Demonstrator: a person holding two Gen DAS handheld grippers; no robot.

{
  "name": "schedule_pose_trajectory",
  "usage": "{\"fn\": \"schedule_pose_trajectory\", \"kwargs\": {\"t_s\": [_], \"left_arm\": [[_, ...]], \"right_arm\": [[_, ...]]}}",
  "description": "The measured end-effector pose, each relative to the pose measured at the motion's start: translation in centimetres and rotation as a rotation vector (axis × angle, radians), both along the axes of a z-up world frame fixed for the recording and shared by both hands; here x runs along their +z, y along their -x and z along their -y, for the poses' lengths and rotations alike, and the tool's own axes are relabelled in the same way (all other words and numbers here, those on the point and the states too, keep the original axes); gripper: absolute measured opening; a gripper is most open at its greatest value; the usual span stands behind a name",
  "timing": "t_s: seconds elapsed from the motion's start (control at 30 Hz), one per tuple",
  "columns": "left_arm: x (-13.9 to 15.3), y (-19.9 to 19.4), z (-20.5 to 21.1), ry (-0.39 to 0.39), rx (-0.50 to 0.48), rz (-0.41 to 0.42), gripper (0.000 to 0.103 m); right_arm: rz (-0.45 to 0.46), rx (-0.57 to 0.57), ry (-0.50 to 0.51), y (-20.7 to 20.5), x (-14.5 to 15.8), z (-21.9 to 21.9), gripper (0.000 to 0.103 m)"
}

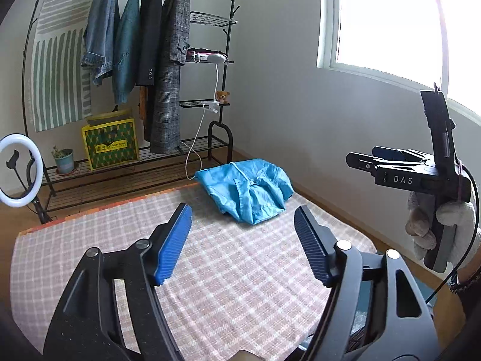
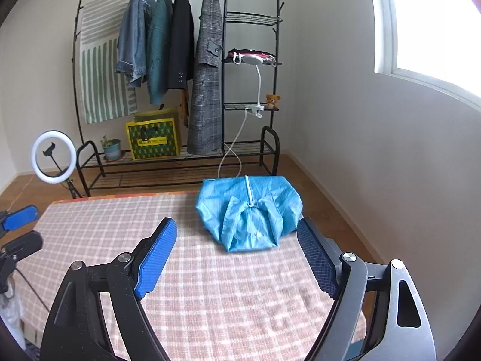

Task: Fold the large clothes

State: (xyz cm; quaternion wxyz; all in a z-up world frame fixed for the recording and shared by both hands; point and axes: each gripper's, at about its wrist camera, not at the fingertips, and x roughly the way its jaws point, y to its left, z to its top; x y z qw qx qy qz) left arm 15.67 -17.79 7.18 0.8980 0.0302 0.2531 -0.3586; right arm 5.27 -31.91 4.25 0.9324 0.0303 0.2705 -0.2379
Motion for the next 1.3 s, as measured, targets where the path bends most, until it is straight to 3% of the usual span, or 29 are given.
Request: {"fn": "schedule_pose_trajectory", "kwargs": {"t_s": [0.33,0.67,0.9,1.3], "left_arm": [[-3.7,1.3,-2.7,-0.057,0.091,0.004,0.099],[-6.2,0.6,-3.5,-0.066,0.143,0.008,0.103],[-8.2,-0.4,-3.5,-0.094,0.142,-0.035,0.103],[-9.4,-0.7,-3.6,-0.115,0.159,-0.051,0.103]], "right_arm": [[0.011,-0.079,0.020,0.8,-4.4,-2.6,0.083],[0.010,-0.094,0.000,-0.4,-7.5,-3.0,0.083],[0.005,-0.100,-0.020,-1.4,-9.2,-3.1,0.083],[-0.018,-0.091,-0.020,-2.0,-10.7,-3.0,0.083]]}}
